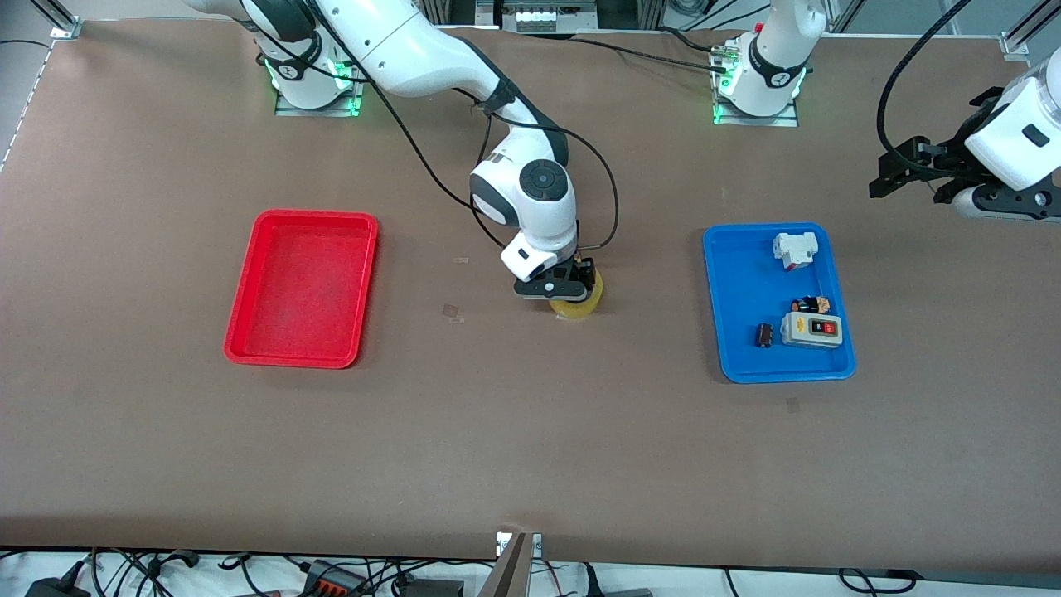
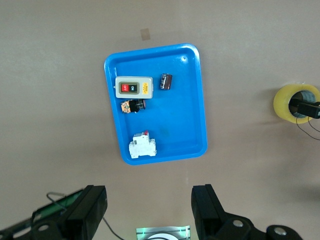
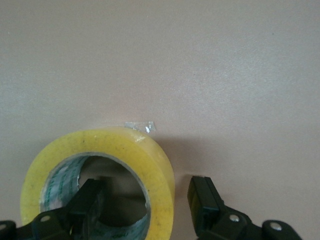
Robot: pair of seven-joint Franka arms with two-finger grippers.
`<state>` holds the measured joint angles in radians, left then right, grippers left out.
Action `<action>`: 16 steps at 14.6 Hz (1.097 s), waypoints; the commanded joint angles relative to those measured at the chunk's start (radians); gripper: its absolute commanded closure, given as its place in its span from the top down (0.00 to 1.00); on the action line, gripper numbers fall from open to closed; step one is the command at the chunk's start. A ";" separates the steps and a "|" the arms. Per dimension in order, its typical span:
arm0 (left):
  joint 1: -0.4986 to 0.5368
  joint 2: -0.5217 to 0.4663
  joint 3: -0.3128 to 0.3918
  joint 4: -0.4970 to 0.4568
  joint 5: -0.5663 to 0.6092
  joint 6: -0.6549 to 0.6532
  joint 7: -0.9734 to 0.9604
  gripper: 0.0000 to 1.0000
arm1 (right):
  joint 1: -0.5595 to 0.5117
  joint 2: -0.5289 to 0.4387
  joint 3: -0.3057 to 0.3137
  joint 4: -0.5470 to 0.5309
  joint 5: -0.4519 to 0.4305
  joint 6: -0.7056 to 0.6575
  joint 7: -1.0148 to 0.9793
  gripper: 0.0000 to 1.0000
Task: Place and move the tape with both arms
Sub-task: 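Lower the right gripper onto the tape roll and grasp its rim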
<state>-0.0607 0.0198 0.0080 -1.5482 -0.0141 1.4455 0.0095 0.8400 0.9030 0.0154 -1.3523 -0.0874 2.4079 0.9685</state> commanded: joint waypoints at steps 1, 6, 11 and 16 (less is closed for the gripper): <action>-0.002 -0.015 0.001 -0.027 -0.027 0.041 -0.049 1.00 | 0.008 0.014 -0.008 0.030 -0.022 -0.003 0.024 0.91; -0.010 -0.018 -0.002 -0.036 -0.027 0.061 -0.097 1.00 | 0.010 0.008 -0.009 0.024 -0.063 -0.016 0.021 0.10; -0.010 -0.024 -0.002 -0.052 -0.027 0.050 -0.080 1.00 | 0.013 -0.059 -0.012 0.025 -0.063 -0.148 0.019 0.02; 0.001 -0.026 0.000 -0.052 -0.020 0.039 -0.079 1.00 | -0.064 -0.251 -0.017 -0.031 -0.063 -0.299 0.018 0.01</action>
<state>-0.0638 0.0201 0.0035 -1.5777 -0.0220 1.4909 -0.0734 0.8256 0.7640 -0.0089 -1.3121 -0.1341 2.1476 0.9704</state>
